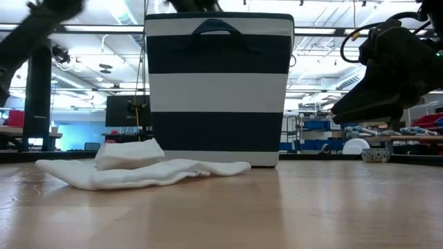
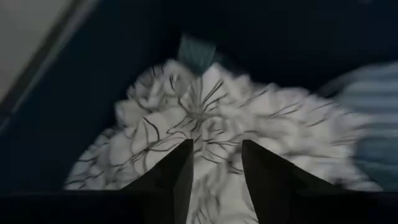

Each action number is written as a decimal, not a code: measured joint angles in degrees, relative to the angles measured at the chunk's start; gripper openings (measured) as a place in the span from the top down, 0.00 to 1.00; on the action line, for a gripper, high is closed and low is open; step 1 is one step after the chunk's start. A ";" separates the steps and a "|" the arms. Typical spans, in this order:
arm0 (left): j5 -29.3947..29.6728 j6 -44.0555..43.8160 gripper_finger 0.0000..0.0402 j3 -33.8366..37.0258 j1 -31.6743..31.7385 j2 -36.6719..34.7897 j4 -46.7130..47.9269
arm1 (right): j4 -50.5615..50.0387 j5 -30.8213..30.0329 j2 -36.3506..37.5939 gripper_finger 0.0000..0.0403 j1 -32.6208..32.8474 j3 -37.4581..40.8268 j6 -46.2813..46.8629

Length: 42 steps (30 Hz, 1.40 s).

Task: Sort clothes
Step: Put the top white sock into the blue bin

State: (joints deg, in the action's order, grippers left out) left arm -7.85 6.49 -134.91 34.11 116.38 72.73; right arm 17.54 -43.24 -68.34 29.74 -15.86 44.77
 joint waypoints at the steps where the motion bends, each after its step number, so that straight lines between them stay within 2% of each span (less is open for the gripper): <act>1: 0.05 -0.73 0.65 0.00 -0.11 -1.92 -0.18 | 0.04 0.00 0.00 0.55 0.00 0.00 0.00; 5: 0.60 -2.40 0.65 -0.07 -2.22 -9.56 -0.12 | 0.29 0.00 0.00 0.55 0.00 0.00 0.00; 10: 0.90 -6.13 0.65 0.00 -8.38 -19.29 3.18 | 0.43 0.16 0.00 0.55 0.00 0.00 0.02; 12: 3.63 -8.23 0.65 1.79 -12.30 -23.50 3.83 | 0.44 0.29 0.00 0.55 0.00 0.00 0.00; 15: 10.64 -11.66 0.65 8.06 -19.98 -30.24 3.35 | 0.91 0.46 0.00 0.55 0.00 0.00 0.02; 19: 19.70 -18.91 0.65 23.17 -30.72 -40.50 -1.05 | 2.65 0.46 0.00 0.55 -0.04 0.00 -0.72; 24: 25.87 -30.72 0.65 47.82 -44.01 -53.16 -14.01 | 7.94 1.06 0.00 0.55 -0.33 0.00 -3.72; 30: 33.52 -42.94 0.65 72.09 -55.76 -61.22 -25.57 | 9.83 1.49 0.02 0.55 -0.33 0.00 -4.50; 35: 37.91 -51.20 0.65 87.82 -59.33 -61.69 -32.49 | 9.99 1.49 0.02 0.55 -0.35 0.00 -4.39; 42: 41.76 -49.98 0.65 105.40 -57.57 -58.37 -54.47 | 10.40 1.49 0.02 0.55 -0.35 0.00 -4.33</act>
State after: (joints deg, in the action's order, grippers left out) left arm 33.91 -43.48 -29.52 -23.46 58.01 18.25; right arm 27.94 -41.76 -68.31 29.39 -15.86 40.45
